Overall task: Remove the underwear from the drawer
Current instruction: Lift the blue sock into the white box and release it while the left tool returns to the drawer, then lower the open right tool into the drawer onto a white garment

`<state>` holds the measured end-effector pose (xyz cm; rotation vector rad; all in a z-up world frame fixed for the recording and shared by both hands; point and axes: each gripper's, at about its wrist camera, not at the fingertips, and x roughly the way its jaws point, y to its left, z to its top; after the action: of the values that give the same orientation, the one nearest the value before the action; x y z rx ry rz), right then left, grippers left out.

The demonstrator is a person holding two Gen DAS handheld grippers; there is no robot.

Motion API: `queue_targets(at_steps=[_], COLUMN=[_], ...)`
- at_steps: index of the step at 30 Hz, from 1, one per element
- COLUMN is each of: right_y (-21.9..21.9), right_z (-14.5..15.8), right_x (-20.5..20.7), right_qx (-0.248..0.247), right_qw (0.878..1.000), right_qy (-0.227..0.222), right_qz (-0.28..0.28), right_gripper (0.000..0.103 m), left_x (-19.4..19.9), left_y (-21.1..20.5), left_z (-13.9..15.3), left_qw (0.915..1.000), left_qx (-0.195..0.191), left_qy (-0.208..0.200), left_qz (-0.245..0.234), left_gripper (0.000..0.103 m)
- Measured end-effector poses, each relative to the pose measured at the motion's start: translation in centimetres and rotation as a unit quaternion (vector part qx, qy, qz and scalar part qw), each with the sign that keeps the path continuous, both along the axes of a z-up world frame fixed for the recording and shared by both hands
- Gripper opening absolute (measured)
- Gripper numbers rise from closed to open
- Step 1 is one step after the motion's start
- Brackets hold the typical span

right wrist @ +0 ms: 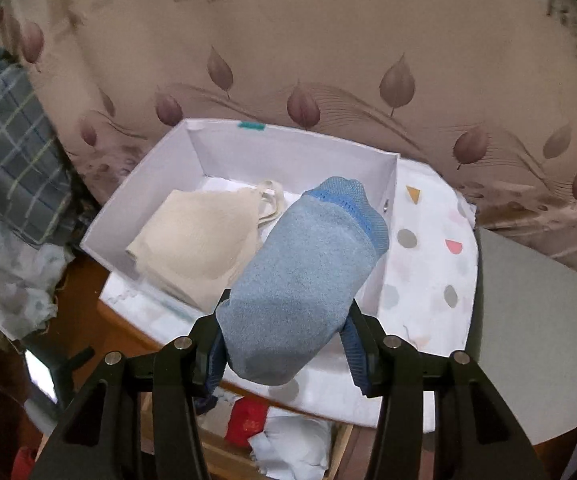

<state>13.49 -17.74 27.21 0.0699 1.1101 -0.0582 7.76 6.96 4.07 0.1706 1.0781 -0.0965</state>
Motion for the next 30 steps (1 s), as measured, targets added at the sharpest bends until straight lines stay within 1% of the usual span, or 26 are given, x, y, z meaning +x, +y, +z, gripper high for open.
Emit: queue_targets(at_steps=[4,8,11,13,17,21,23,26,30], right_y=[-0.4,-0.8,-1.0,-0.7,-0.4,-0.5,-0.6,-0.6,-0.1], right_z=[-3.0,-5.9,-7.7,-7.9,-7.9,-7.6,-7.1,-5.6,-3.5], right_x=[2.9,4.4,5.2,5.4,5.9,5.8,5.6,4.2,0.6], right_qx=[-0.012,-0.013,-0.017,-0.035,-0.035,-0.027,-0.028,-0.014,-0.003], right_qw=[0.999,0.997,0.996,0.996,0.995,0.996,0.996,0.998,0.998], right_qy=[0.042,0.073,0.090,0.088,0.090,0.086,0.082,0.067,0.054], right_qz=[-0.002,-0.007,-0.007,0.000,0.002,-0.003,-0.008,-0.004,0.015], right_gripper=[0.048,0.048,0.048,0.049,0.049,0.058,0.058,0.058,0.063], left_x=[0.1,0.2,0.3,0.3,0.3,0.3,0.3,0.4,0.4], left_y=[-0.3,-0.4,-0.6,-0.8,-1.1,-1.3,-1.2,-0.9,-0.9], left_z=[-0.3,-0.7,-0.9,-1.1,-1.4,-1.8,-2.1,-2.3,-2.8], left_qw=[1.0000,0.9998,0.9997,0.9996,0.9993,0.9990,0.9989,0.9986,0.9975], left_qx=[0.002,-0.004,-0.001,-0.001,-0.003,0.010,0.015,0.008,-0.009], left_qy=[0.006,0.019,0.021,0.025,0.034,0.038,0.041,0.049,0.068], left_qz=[-0.005,-0.007,-0.009,-0.010,-0.016,-0.020,-0.019,-0.017,-0.018], left_gripper=[0.078,0.078,0.078,0.078,0.078,0.078,0.078,0.078,0.078])
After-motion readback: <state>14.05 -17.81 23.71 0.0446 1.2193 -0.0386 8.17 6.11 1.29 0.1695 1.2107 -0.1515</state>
